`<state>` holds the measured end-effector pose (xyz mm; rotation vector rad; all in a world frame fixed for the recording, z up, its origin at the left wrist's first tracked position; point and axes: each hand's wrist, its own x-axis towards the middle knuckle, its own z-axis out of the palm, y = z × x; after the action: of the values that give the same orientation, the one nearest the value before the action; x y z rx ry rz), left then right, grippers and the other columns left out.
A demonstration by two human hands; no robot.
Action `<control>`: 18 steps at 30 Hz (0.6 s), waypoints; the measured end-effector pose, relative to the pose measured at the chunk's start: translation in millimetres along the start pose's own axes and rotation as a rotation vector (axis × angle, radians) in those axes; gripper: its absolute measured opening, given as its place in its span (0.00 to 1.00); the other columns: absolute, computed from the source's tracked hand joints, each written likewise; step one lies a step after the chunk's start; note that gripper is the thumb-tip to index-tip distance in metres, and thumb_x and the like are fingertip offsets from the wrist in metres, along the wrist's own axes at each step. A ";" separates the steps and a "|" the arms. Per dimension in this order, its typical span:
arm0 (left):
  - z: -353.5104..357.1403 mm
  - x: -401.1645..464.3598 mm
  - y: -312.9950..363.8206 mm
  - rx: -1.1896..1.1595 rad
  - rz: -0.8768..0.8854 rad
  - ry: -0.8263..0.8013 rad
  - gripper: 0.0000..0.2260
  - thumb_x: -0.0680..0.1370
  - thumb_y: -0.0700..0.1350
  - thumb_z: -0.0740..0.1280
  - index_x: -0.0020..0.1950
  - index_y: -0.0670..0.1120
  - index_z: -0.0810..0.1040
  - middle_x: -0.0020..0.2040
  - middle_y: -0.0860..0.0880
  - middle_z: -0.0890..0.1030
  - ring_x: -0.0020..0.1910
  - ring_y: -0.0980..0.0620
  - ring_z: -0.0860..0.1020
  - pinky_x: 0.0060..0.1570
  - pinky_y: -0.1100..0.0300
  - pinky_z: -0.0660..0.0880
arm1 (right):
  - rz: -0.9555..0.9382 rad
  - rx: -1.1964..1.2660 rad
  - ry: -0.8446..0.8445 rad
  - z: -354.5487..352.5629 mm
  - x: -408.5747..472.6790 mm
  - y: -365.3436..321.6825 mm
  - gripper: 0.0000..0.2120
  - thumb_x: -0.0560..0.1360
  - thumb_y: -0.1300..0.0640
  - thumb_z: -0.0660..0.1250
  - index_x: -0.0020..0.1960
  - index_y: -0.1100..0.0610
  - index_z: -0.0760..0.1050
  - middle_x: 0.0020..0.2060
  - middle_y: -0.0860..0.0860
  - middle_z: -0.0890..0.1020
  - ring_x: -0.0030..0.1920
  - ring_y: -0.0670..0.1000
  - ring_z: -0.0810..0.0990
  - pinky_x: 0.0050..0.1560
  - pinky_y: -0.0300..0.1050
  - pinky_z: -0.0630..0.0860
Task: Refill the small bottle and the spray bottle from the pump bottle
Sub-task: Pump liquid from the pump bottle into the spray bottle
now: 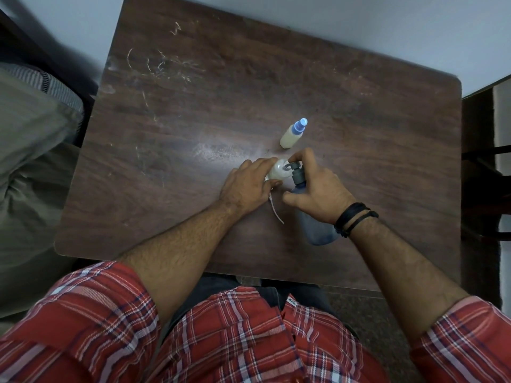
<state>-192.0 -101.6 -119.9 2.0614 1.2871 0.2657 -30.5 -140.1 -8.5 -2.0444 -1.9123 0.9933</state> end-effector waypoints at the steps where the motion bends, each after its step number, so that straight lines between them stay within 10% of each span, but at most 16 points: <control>1: 0.4 -0.4 0.2 0.002 0.001 0.000 0.23 0.80 0.53 0.63 0.75 0.51 0.68 0.69 0.52 0.75 0.59 0.47 0.74 0.58 0.46 0.73 | -0.004 -0.002 0.000 0.1 0.9 -0.8 0.26 0.68 0.52 0.73 0.60 0.52 0.64 0.35 0.41 0.72 0.35 0.41 0.72 0.35 0.38 0.66; 18: 0.9 1.5 -1.4 0.008 0.008 0.011 0.23 0.80 0.53 0.64 0.74 0.51 0.68 0.68 0.52 0.76 0.57 0.47 0.74 0.57 0.46 0.74 | -0.029 -0.011 -0.007 0.8 -0.5 3.6 0.27 0.68 0.52 0.73 0.61 0.51 0.64 0.36 0.40 0.72 0.36 0.41 0.73 0.35 0.38 0.66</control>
<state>-191.8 -100.3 -121.8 2.0748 1.2887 0.2767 -28.0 -141.4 -10.9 -2.0156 -1.9492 0.9869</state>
